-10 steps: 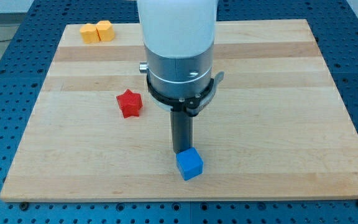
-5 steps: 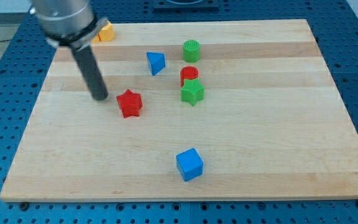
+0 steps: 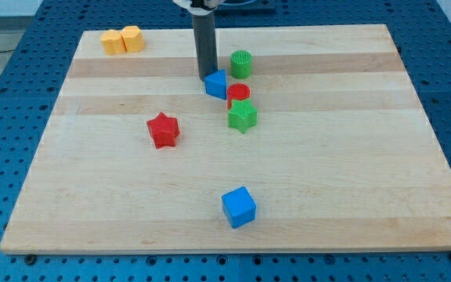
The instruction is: Move the blue triangle closer to the blue cube
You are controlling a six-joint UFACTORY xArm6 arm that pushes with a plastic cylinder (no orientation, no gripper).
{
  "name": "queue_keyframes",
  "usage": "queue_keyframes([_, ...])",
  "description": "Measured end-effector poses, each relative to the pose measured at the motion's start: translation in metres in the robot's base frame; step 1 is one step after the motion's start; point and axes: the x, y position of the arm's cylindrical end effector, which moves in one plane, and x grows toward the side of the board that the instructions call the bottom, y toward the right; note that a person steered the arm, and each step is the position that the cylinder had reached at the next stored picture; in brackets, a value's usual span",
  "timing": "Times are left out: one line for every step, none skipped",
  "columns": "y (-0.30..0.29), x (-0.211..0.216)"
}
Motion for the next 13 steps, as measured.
queue_keyframes([0.007, -0.004])
queue_keyframes([0.016, -0.006])
queue_keyframes([0.016, 0.000])
queue_keyframes([0.014, 0.016])
queue_keyframes([0.014, 0.033])
queue_keyframes([0.014, 0.050])
queue_keyframes([0.014, 0.067])
queue_keyframes([0.014, 0.082])
queue_keyframes([0.014, 0.101])
queue_keyframes([0.014, 0.115])
queue_keyframes([0.017, 0.126])
queue_keyframes([0.025, 0.134])
queue_keyframes([0.025, 0.146])
